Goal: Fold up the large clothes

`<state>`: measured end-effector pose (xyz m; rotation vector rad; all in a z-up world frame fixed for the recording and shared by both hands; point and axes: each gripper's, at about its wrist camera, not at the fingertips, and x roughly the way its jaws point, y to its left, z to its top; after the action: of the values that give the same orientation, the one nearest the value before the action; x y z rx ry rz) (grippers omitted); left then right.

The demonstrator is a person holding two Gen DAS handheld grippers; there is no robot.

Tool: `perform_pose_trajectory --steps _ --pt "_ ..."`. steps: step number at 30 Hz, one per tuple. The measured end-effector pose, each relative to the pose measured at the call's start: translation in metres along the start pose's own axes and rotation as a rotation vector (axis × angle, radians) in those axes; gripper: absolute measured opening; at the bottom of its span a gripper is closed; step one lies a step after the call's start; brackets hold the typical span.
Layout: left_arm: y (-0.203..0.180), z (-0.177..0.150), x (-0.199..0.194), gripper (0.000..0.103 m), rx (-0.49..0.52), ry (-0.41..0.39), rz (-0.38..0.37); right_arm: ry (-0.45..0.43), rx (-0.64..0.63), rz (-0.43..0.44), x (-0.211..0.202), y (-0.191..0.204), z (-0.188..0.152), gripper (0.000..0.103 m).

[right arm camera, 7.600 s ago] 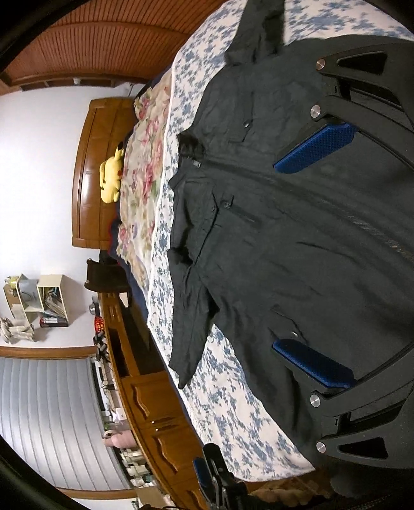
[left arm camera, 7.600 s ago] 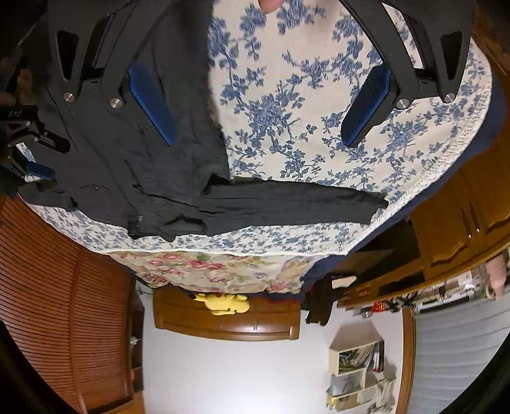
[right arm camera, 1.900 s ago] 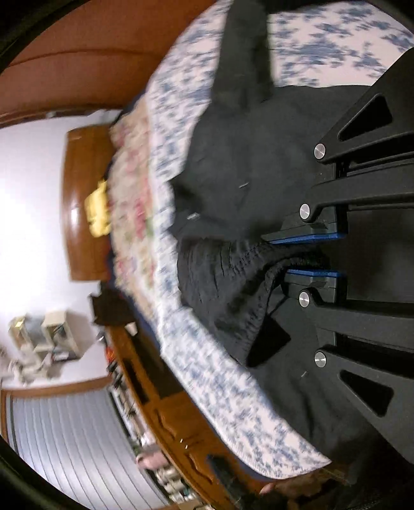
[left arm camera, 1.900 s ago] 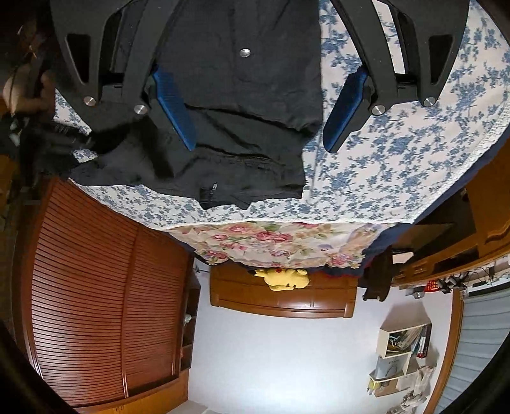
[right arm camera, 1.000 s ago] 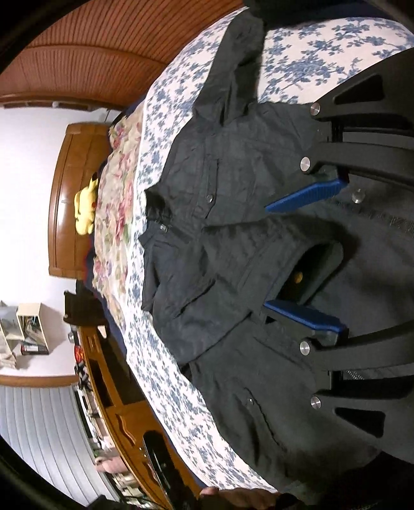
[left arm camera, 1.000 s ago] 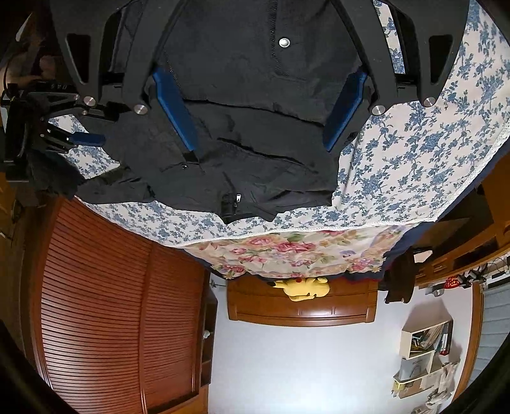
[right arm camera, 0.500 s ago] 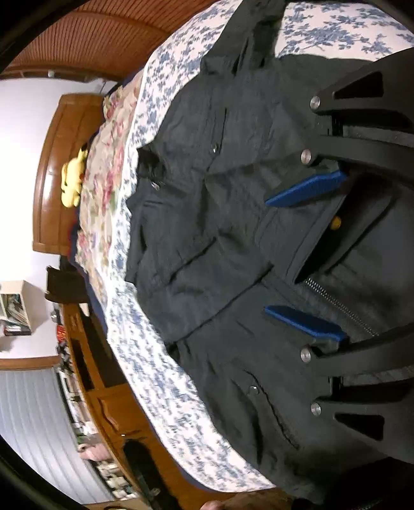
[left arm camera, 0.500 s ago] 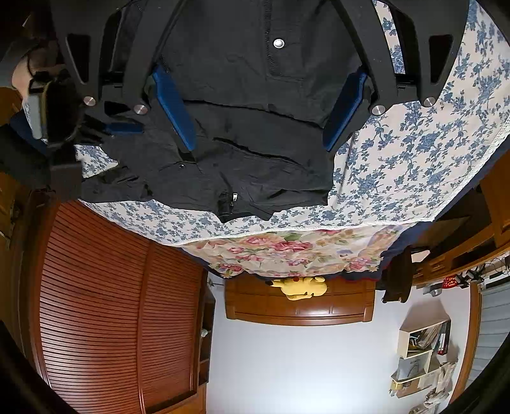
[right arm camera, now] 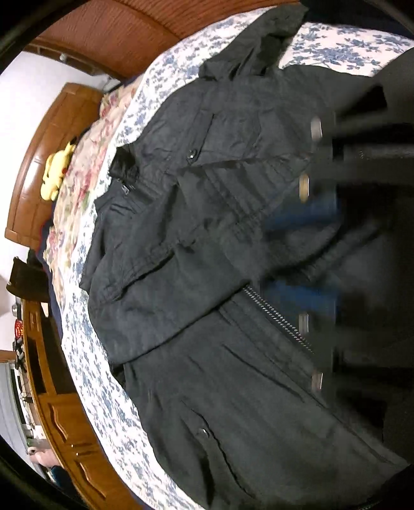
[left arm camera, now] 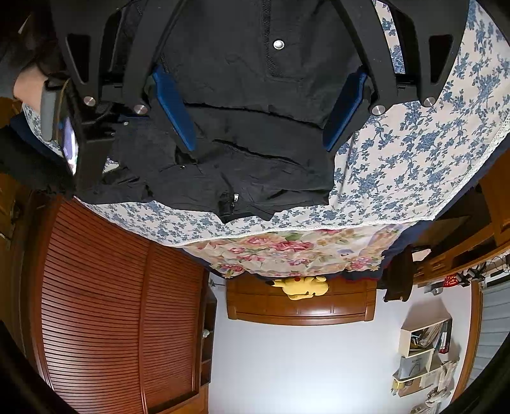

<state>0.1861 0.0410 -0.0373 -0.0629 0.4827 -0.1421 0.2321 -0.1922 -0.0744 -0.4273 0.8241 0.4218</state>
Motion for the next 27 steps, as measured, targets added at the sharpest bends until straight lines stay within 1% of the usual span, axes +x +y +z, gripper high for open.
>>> perform_pose_trajectory --steps 2,4,7,10,11,12,13,14,15,17,20,24,27 --pt "-0.001 0.000 0.001 0.083 0.003 0.004 -0.001 -0.026 0.002 0.012 -0.012 -0.009 0.002 0.014" --pt "-0.005 0.000 0.001 0.083 0.010 0.005 -0.001 -0.054 0.041 0.009 -0.024 -0.026 0.003 0.012" --pt "-0.008 0.000 0.003 0.083 0.015 0.006 -0.004 -0.067 0.067 -0.062 -0.038 -0.048 0.003 0.012" --pt "-0.012 -0.001 0.005 0.083 0.014 0.010 -0.009 -0.077 0.147 -0.111 -0.047 -0.075 0.002 0.012" --pt "-0.013 -0.001 0.006 0.083 0.016 0.011 -0.011 -0.081 0.167 -0.131 -0.050 -0.082 0.001 0.015" --pt "-0.015 -0.002 0.007 0.083 0.021 0.013 -0.011 -0.086 0.185 -0.164 -0.053 -0.087 -0.001 0.024" --pt "-0.016 -0.002 0.008 0.083 0.026 0.013 -0.011 -0.093 0.198 -0.192 -0.055 -0.092 -0.003 0.029" --pt "-0.017 -0.002 0.009 0.083 0.029 0.015 -0.011 -0.100 0.211 -0.209 -0.056 -0.095 -0.004 0.038" --pt "-0.019 -0.002 0.010 0.083 0.031 0.017 -0.013 -0.105 0.227 -0.214 -0.056 -0.098 -0.005 0.046" --pt "-0.021 -0.004 0.011 0.083 0.034 0.019 -0.016 -0.102 0.247 -0.205 -0.055 -0.103 -0.010 0.048" --pt "-0.026 -0.005 0.014 0.083 0.042 0.022 -0.020 -0.079 0.236 -0.176 -0.042 -0.099 -0.014 0.049" --pt "-0.034 -0.007 0.018 0.083 0.053 0.032 -0.026 -0.019 0.253 -0.111 -0.018 -0.100 -0.026 0.049" --pt "-0.040 -0.008 0.024 0.083 0.059 0.040 -0.031 0.054 0.265 -0.076 0.008 -0.103 -0.037 0.049"
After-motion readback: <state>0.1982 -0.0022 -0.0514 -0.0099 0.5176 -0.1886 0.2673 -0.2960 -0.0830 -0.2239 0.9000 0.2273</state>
